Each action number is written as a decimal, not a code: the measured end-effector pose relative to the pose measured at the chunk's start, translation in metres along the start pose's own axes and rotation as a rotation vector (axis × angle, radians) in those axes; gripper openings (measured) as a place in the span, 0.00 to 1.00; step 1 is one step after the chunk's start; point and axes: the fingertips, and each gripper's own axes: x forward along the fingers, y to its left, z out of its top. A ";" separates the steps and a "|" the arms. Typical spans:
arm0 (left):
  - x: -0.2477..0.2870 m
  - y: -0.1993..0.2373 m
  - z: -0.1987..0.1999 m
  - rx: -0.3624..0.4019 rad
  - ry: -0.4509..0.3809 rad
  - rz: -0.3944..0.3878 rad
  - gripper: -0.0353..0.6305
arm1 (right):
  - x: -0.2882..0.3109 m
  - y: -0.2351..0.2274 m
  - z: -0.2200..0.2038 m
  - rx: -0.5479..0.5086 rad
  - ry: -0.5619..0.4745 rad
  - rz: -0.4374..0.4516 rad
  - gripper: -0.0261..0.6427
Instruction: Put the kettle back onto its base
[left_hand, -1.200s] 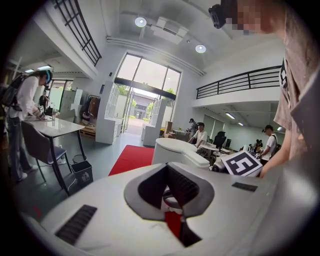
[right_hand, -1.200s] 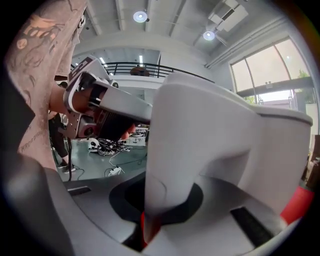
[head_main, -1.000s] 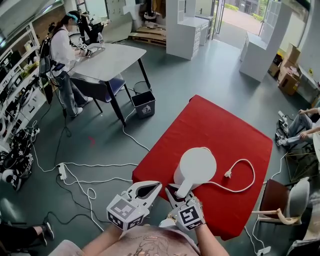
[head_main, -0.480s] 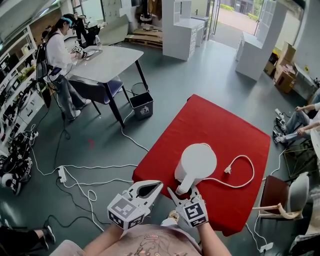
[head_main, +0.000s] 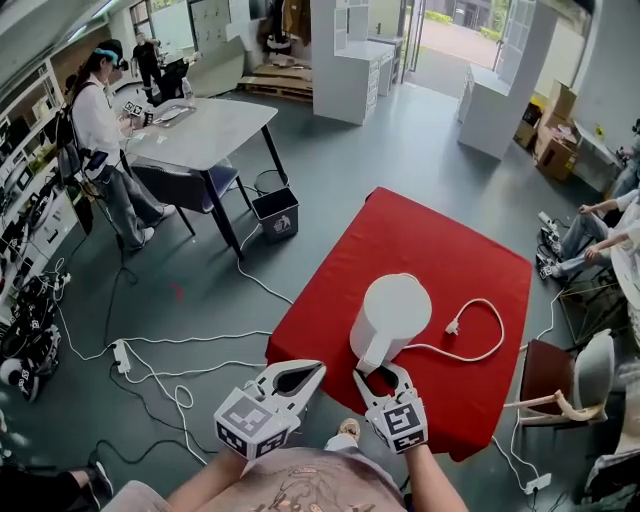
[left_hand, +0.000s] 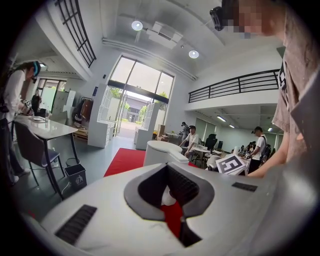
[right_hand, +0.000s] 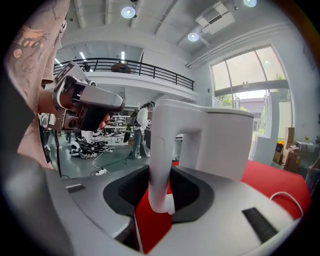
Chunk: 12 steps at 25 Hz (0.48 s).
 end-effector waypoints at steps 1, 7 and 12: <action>-0.003 -0.001 -0.001 0.002 -0.001 -0.005 0.03 | -0.003 0.000 0.000 0.002 -0.002 -0.012 0.26; -0.018 -0.013 -0.004 0.017 -0.012 -0.043 0.03 | -0.023 -0.004 -0.001 0.032 -0.007 -0.099 0.24; -0.035 -0.028 -0.009 0.026 -0.021 -0.094 0.03 | -0.055 0.005 0.011 0.125 -0.068 -0.207 0.05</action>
